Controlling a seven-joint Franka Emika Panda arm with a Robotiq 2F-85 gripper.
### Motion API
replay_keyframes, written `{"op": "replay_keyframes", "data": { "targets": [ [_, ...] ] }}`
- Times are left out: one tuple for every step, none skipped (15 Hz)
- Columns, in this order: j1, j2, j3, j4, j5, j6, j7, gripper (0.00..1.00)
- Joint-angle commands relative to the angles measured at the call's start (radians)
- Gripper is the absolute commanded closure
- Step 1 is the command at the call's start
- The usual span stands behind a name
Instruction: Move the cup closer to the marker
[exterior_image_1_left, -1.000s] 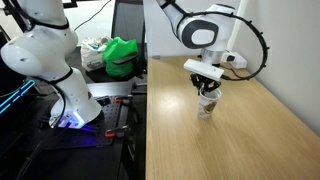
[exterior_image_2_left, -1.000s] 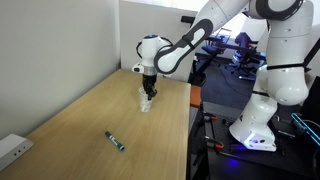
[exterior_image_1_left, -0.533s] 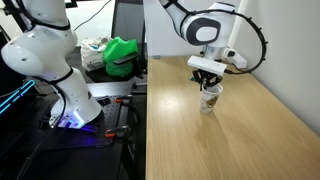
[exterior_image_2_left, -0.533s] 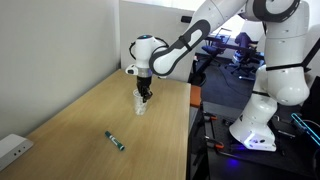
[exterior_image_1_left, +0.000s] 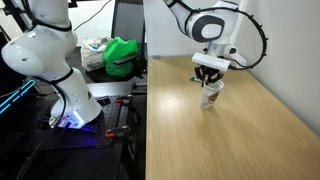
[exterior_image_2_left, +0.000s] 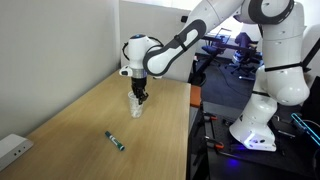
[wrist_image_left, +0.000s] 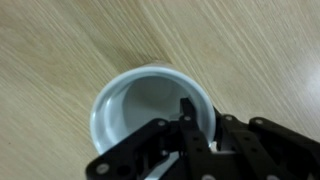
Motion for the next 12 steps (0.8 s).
{"op": "replay_keyframes", "data": {
  "targets": [
    [0.013,0.044,0.012,0.076,0.000,-0.066,-0.030,0.96],
    [0.018,0.051,0.013,0.086,-0.003,-0.072,-0.028,0.96],
    [0.023,0.058,0.014,0.098,-0.005,-0.079,-0.027,0.96],
    [0.027,0.065,0.015,0.107,-0.006,-0.085,-0.028,0.96],
    [0.031,0.071,0.016,0.116,-0.007,-0.089,-0.028,0.96],
    [0.034,0.077,0.017,0.124,-0.007,-0.091,-0.029,0.96],
    [0.037,0.082,0.018,0.130,-0.008,-0.093,-0.031,0.96],
    [0.038,0.087,0.021,0.136,-0.007,-0.093,-0.035,0.96],
    [0.039,0.092,0.023,0.142,-0.007,-0.094,-0.039,0.96],
    [0.040,0.095,0.025,0.146,-0.006,-0.093,-0.047,0.96],
    [0.040,0.098,0.027,0.148,-0.006,-0.092,-0.055,0.96],
    [0.042,0.100,0.028,0.152,-0.006,-0.092,-0.059,0.96]
  ]
}}
